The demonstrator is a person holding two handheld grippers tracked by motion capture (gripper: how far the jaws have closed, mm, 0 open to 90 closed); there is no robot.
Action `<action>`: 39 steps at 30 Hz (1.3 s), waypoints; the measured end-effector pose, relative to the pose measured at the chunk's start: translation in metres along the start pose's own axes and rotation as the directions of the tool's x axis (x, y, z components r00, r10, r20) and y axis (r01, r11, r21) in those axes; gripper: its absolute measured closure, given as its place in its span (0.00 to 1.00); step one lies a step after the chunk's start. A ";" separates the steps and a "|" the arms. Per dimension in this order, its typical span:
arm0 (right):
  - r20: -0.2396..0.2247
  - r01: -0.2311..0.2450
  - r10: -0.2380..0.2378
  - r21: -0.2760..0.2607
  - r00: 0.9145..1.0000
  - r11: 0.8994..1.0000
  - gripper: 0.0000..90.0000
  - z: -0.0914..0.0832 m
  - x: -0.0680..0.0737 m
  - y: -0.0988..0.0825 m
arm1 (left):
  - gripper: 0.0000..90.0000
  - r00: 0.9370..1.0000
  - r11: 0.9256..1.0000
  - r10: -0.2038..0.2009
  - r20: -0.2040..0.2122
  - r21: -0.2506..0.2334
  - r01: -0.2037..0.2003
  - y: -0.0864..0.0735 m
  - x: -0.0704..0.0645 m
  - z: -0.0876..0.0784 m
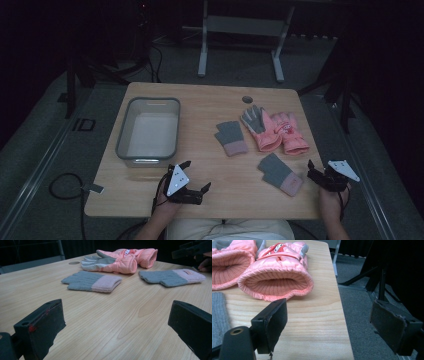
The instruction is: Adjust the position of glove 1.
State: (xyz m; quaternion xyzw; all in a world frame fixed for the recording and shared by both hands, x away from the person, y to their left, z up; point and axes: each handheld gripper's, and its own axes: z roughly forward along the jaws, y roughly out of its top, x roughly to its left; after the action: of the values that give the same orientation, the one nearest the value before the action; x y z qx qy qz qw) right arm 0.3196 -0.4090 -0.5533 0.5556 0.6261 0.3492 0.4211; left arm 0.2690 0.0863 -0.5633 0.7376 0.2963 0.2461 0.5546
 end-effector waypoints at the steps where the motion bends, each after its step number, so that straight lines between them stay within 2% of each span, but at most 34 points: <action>1: 0.000 0.000 0.000 0.000 1.000 1.000 0.16 0.000 0.000 0.000 | 0.00 1.000 1.000 0.001 0.000 0.000 -0.001 0.000 0.000 0.000; 16: 0.003 0.012 -0.012 0.041 1.000 0.999 0.17 0.001 0.000 0.002 | 0.00 1.000 1.000 -0.005 0.007 -0.006 0.005 0.000 0.001 -0.001; 21: -0.012 -0.015 0.016 0.057 1.000 0.998 0.17 0.003 -0.003 0.002 | 0.00 1.000 1.000 -0.003 0.009 -0.006 0.003 0.000 0.000 0.000; 27: -0.011 0.012 -0.011 0.049 1.000 0.999 0.17 0.003 -0.001 0.003 | 0.00 1.000 1.000 -0.001 0.005 -0.009 0.001 0.000 0.000 -0.001; 29: -0.019 0.010 -0.009 0.047 1.000 0.999 0.17 0.002 -0.001 0.005 | 0.00 1.000 1.000 -0.002 0.005 -0.009 0.002 0.000 0.000 -0.001; 30: -0.045 -0.002 0.004 0.045 0.999 0.999 0.17 0.002 -0.003 0.006 | 0.00 1.000 1.000 -0.003 0.004 -0.009 0.003 0.000 0.000 -0.001; 31: -0.045 -0.002 0.004 0.045 0.999 0.999 0.17 0.002 -0.003 0.006 | 0.00 1.000 1.000 -0.003 0.004 -0.009 0.003 0.000 0.000 -0.001; 32: -0.071 -0.020 0.023 0.046 0.997 0.999 0.17 0.002 -0.005 0.009 | 0.00 1.000 1.000 -0.004 0.003 -0.010 0.004 0.000 0.000 -0.001; 33: -0.071 -0.020 0.023 0.046 0.997 0.999 0.17 0.002 -0.005 0.009 | 0.00 1.000 1.000 -0.005 0.003 -0.009 0.005 0.000 0.000 -0.001; 34: -0.091 -0.021 0.026 0.049 0.996 0.999 0.17 0.000 -0.007 0.015 | 0.00 1.000 1.000 -0.005 0.002 -0.009 0.006 -0.001 0.000 -0.001; 38: -0.087 -0.021 0.025 0.044 0.996 0.999 0.17 -0.006 -0.008 0.027 | 0.00 1.000 1.000 -0.007 0.003 -0.008 0.007 -0.001 0.000 -0.001; 39: -0.095 -0.033 0.037 0.040 0.995 0.999 0.17 -0.008 -0.008 0.032 | 0.00 1.000 1.000 -0.007 0.003 -0.008 0.007 -0.001 0.000 -0.002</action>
State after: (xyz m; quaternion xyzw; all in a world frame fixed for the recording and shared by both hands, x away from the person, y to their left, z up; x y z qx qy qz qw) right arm 0.3253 -0.4124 -0.5202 0.5573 0.6421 0.3706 0.3738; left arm 0.2681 0.0877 -0.5635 0.7346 0.2971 0.2445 0.5589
